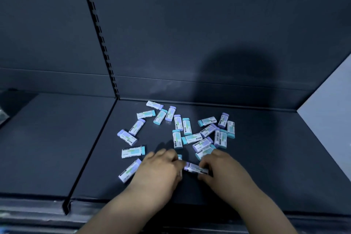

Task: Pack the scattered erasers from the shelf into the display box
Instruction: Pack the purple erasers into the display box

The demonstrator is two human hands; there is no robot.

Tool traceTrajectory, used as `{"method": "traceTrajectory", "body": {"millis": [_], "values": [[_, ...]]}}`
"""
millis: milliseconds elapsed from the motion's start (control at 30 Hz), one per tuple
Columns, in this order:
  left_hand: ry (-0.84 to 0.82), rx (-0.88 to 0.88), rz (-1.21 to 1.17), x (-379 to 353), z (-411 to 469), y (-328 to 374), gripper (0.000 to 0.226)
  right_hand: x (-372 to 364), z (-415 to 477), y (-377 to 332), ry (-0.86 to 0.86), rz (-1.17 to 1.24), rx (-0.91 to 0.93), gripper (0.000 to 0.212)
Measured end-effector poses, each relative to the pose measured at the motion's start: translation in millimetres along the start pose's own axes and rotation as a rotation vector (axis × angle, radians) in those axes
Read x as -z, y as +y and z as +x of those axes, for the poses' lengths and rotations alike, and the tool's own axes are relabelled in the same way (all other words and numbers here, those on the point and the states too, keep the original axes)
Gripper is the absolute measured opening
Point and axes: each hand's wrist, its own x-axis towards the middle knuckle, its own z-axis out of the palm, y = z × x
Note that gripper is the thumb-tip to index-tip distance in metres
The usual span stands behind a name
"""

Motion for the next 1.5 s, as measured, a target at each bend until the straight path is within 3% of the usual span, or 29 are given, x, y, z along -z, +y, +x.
{"method": "traceTrajectory", "body": {"millis": [367,533,633,700,800,1133,1333,1500], "values": [[-0.189,0.068,0.026,7,-18,-30,0.065,-6,-9,-21,0.105,-0.145,-0.056,0.037],[-0.155,0.080,-0.010,2,-16,-35,0.062,-4,-8,-14,0.065,-0.160,-0.086,0.033],[-0.206,0.061,-0.010,3,-13,-38,0.073,-4,-6,-9,0.073,-0.029,-0.036,0.023],[-0.238,0.046,-0.063,2,-11,-40,0.077,-5,-5,-11,-0.013,0.012,-0.015,0.047],[-0.234,0.043,-0.142,-1,-7,-46,0.072,-7,-3,-14,-0.047,-0.012,0.011,0.069],[-0.191,0.063,-0.358,9,-6,-49,0.049,-2,3,-15,-0.059,-0.002,0.020,0.078],[-0.144,0.096,-0.156,4,-7,-48,0.055,0,5,-17,-0.090,-0.025,0.013,0.077],[-0.225,0.107,0.017,10,-15,-55,0.072,3,7,-20,-0.089,-0.025,0.004,0.055]]}}
